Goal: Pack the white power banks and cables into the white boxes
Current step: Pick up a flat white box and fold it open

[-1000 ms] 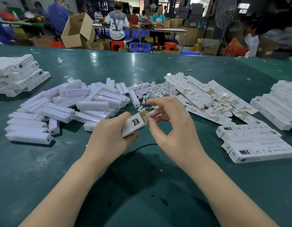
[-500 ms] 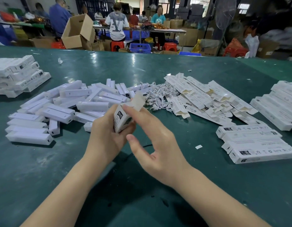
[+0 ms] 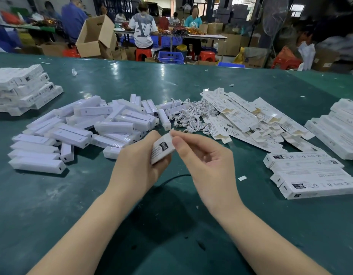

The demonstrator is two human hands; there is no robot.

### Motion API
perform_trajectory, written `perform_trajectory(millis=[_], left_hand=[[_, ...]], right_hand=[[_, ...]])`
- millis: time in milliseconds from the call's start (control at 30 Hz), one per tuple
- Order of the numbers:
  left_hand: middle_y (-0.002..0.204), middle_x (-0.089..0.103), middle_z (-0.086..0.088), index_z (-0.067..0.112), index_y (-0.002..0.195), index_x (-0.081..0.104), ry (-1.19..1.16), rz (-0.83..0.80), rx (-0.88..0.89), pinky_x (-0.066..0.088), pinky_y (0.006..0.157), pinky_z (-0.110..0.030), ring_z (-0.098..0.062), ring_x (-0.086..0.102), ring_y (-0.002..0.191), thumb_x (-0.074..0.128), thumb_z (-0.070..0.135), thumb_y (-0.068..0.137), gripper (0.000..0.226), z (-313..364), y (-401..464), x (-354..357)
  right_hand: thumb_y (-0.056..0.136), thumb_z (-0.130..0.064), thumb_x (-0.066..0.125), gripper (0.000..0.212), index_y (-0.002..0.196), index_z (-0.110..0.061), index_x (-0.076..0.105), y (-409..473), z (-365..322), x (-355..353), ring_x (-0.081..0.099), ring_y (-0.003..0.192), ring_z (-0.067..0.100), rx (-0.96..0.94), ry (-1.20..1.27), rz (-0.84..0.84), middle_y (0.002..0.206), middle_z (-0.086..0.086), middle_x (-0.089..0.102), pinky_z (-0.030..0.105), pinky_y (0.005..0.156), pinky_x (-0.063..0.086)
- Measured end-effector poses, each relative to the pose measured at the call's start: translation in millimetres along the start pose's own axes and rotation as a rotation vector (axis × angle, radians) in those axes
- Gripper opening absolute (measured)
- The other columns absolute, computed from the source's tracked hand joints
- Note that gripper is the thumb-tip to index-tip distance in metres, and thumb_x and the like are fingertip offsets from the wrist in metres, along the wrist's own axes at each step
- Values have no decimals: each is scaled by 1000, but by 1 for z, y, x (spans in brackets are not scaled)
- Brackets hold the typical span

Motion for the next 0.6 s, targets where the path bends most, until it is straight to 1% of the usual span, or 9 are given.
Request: perform_trajectory(millis=[67,133,200,267,333,400,467,533,600], left_hand=[[56,43,11,25,83,40,55,19,31,34,51,-28,-19,42,66,77,14,78,39,3,0,0],[57,44,8,25,82,39,67,27,27,36,50,-32,-21,42,67,76,14,77,39,3,0,1],[56,43,9,26,80,39,61,19,23,37,50,-32,-21,42,65,75,13,76,39,3,0,0],[55,41,10,24,77,41,72,12,35,38,49,-34,-21,42,58,76,10,74,37,5,0,-2],[55,38,10,22,76,41,88,14,49,41,49,-37,-28,45,56,77,8,73,39,6,0,-2],[56,40,10,23,77,39,96,14,49,43,50,-38,-31,45,55,77,8,74,41,8,-1,-3],[58,43,8,21,77,41,99,12,53,43,49,-37,-31,45,55,75,9,75,36,8,-1,-4],[57,43,8,20,77,41,104,8,52,40,49,-36,-29,44,55,73,9,75,35,10,0,-4],[56,38,9,22,76,36,118,9,60,36,48,-33,-27,39,53,73,8,75,39,11,0,-3]], right_hand=[[87,-6,71,13,97,-12,76,2,2,-3,72,89,7,40,45,18,92,-3,77,14,80,52],[88,-6,70,14,99,-11,76,2,3,-4,73,89,9,45,52,27,93,-2,77,16,81,53],[89,-6,69,15,101,-11,76,1,3,-5,73,90,9,40,56,39,93,-4,77,17,81,53],[89,-7,69,15,101,-14,76,0,3,-5,73,89,8,26,49,46,93,-5,77,16,81,53],[86,-9,72,16,99,-18,77,-1,2,-3,73,87,7,23,42,41,91,-6,77,14,79,53],[85,-9,74,17,98,-20,77,-1,2,-3,73,87,7,32,32,55,91,-6,77,15,80,53],[86,-9,72,16,100,-17,77,-1,3,-3,73,90,9,43,35,79,93,-5,77,21,83,56],[88,-10,71,16,101,-15,76,-1,4,-4,73,92,11,61,57,94,94,-4,77,25,87,56],[87,-10,71,16,101,-15,76,-2,5,-3,73,93,11,72,75,97,95,-4,77,22,87,55]])
Point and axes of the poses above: each hand's wrist, its own y-axis towards the middle knuckle, its own x-axis out of the palm, z = x × y, the point moved 1 cm from there along y, towards the middle knuckle
